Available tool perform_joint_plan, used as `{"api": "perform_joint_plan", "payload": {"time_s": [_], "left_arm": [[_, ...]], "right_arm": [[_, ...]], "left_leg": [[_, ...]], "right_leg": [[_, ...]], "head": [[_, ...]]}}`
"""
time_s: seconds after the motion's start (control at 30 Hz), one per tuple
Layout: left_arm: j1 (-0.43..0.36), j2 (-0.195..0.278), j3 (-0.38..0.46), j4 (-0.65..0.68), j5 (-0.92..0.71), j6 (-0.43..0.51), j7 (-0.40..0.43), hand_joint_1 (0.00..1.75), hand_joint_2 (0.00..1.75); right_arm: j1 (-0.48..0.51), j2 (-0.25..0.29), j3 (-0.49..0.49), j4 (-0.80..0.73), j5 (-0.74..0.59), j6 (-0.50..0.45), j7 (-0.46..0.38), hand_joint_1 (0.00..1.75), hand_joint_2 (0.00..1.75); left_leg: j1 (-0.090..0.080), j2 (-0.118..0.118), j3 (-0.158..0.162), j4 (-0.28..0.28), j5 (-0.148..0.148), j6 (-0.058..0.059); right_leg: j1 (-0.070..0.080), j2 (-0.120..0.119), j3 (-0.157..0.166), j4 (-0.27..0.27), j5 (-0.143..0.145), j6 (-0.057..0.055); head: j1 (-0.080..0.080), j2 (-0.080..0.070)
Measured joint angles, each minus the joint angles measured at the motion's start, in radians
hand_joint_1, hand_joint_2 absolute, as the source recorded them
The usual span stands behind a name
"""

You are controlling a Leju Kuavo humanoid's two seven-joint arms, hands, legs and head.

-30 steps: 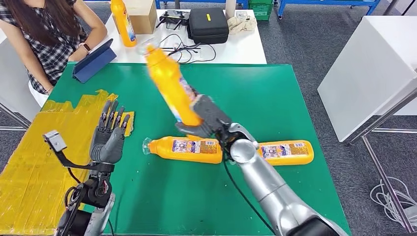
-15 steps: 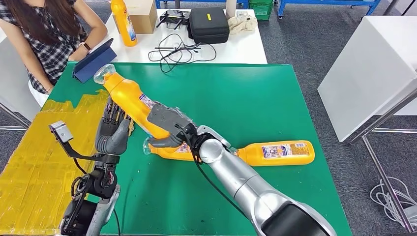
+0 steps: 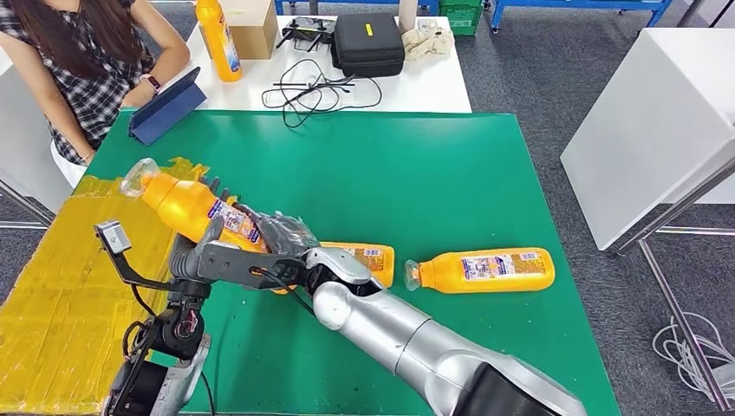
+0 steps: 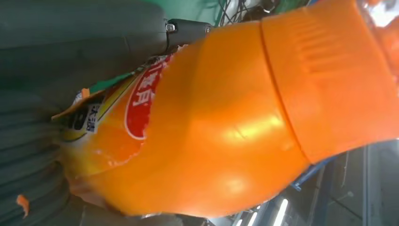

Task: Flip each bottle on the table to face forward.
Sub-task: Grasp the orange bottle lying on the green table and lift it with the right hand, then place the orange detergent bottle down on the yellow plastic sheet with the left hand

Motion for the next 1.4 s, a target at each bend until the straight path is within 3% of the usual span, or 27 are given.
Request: {"api": "perform_joint_plan", "payload": {"time_s": [0.27,0.47,0.6,1.0,1.03,1.07,1.17,1.2,1.3,1.4], "left_arm": [[0.017,0.000,-0.002,0.001,0.067,-0.003,0.074,0.00,1.75],[0.021,0.006,-0.023,0.004,0.071,-0.014,0.095,0.03,1.75],[0.021,0.007,-0.033,0.008,0.071,-0.014,0.096,1.71,1.75],[0.020,0.011,-0.037,0.010,0.059,0.013,0.045,1.75,1.75],[0.020,0.012,-0.038,0.010,0.059,0.014,0.045,1.75,1.75],[0.020,0.012,-0.038,0.010,0.059,0.016,0.045,1.75,1.75],[0.020,0.012,-0.039,0.010,0.055,0.024,0.036,1.75,1.75],[0.019,0.012,-0.040,0.009,0.050,0.030,0.028,1.75,1.75],[0.016,0.012,-0.040,0.002,0.023,0.059,0.001,1.75,1.75],[0.012,0.015,-0.038,-0.007,-0.034,0.112,-0.036,1.75,1.75]], "right_arm": [[-0.029,0.000,0.130,-0.020,0.062,-0.024,0.103,1.75,1.75],[-0.047,-0.003,0.159,-0.018,0.032,-0.024,0.106,1.75,1.75],[-0.051,-0.003,0.161,-0.014,0.028,-0.024,0.102,1.75,1.75],[-0.059,-0.003,0.163,0.007,0.006,-0.024,0.075,1.75,1.75],[-0.060,-0.003,0.163,0.009,0.005,-0.024,0.074,1.68,1.75],[-0.060,-0.003,0.163,0.010,0.005,-0.024,0.073,1.45,1.75],[-0.059,-0.003,0.162,0.014,0.003,-0.041,0.067,0.21,1.75],[-0.057,-0.002,0.162,0.015,0.000,-0.053,0.060,0.00,1.31],[-0.051,-0.002,0.155,0.024,-0.022,-0.090,0.016,0.00,0.00],[-0.044,-0.002,0.125,0.034,-0.033,-0.145,-0.048,0.00,0.00]], "left_leg": [[0.000,0.000,0.000,0.000,0.000,0.000],[0.000,0.000,0.000,0.000,0.000,0.000],[0.000,0.000,0.000,0.000,0.000,0.000],[0.000,0.000,0.000,0.000,0.000,0.000],[0.000,0.000,0.000,0.000,0.000,0.000],[0.000,0.000,0.000,0.000,0.000,0.000],[0.000,0.000,0.000,0.000,0.000,0.000],[0.000,0.000,0.000,0.000,0.000,0.000],[0.000,0.000,0.000,0.000,0.000,0.000],[0.000,0.000,0.000,0.000,0.000,0.000]], "right_leg": [[0.000,0.000,-0.001,0.000,0.000,0.000],[0.000,0.000,-0.001,0.000,0.000,0.000],[0.000,0.000,-0.001,0.000,0.000,0.000],[0.000,0.000,-0.001,0.000,0.000,0.000],[0.000,0.000,-0.001,0.000,0.000,0.000],[0.000,0.000,-0.001,0.000,0.000,0.000],[0.000,0.000,-0.001,0.000,0.000,0.000],[0.000,0.000,-0.001,0.000,0.000,0.000],[0.000,0.000,-0.001,0.000,0.000,0.000],[0.000,0.000,-0.001,0.000,0.000,0.000]], "head": [[0.000,0.000],[0.000,0.000],[0.000,0.000],[0.000,0.000],[0.000,0.000],[0.000,0.000],[0.000,0.000],[0.000,0.000],[0.000,0.000],[0.000,0.000]]}}
